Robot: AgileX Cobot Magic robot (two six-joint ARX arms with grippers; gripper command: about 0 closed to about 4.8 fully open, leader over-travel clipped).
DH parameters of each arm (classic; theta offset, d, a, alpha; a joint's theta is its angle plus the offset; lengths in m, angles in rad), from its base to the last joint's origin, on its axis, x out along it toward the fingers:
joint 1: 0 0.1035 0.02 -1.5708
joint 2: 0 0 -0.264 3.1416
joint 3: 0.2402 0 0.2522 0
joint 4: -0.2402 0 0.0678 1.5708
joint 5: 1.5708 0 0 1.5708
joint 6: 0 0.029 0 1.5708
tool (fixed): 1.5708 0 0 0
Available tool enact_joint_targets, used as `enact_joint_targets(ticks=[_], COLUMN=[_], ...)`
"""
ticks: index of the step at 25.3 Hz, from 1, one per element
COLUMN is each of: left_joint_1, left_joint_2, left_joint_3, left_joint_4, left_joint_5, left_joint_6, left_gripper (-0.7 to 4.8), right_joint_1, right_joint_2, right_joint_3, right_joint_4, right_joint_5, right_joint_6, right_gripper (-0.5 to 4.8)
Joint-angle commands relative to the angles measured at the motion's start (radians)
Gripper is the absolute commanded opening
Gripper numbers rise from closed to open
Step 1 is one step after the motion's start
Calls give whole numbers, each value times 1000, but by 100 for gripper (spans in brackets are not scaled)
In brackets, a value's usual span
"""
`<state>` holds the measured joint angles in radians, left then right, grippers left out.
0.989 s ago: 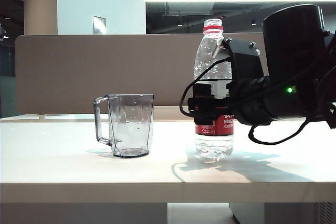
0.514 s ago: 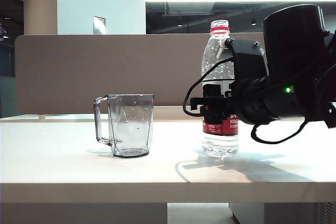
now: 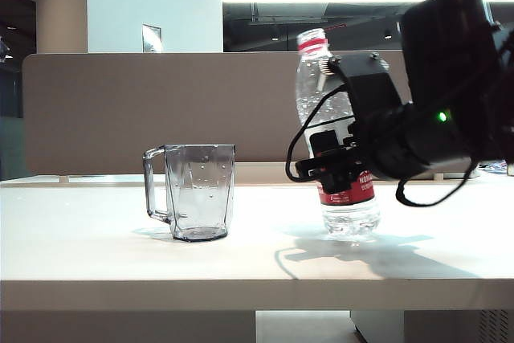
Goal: Pick up the mineral water bottle on the table and pour a little water into the mug.
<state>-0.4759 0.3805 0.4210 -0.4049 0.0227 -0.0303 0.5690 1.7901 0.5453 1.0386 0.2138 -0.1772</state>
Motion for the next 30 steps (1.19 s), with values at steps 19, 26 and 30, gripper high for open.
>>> enact_joint_targets(ticks=[19,26,30], left_joint_1=[1,1,1], left_joint_2=[0,0,0], left_joint_3=[2,2,2], left_joint_4=[10,10,10], left_joint_5=[0,0,0], left_joint_6=[4,4,4], left_gripper=[-5,-5,-5], right_joint_1=[2,2,4], right_joint_2=[-130,-130,-130], right_joint_3=[370,370,370], right_joint_4=[-683,-697,-694], right_joint_5=[157,189,190], right_joint_6=[-692,-845,-973], right_gripper=[247,247,247])
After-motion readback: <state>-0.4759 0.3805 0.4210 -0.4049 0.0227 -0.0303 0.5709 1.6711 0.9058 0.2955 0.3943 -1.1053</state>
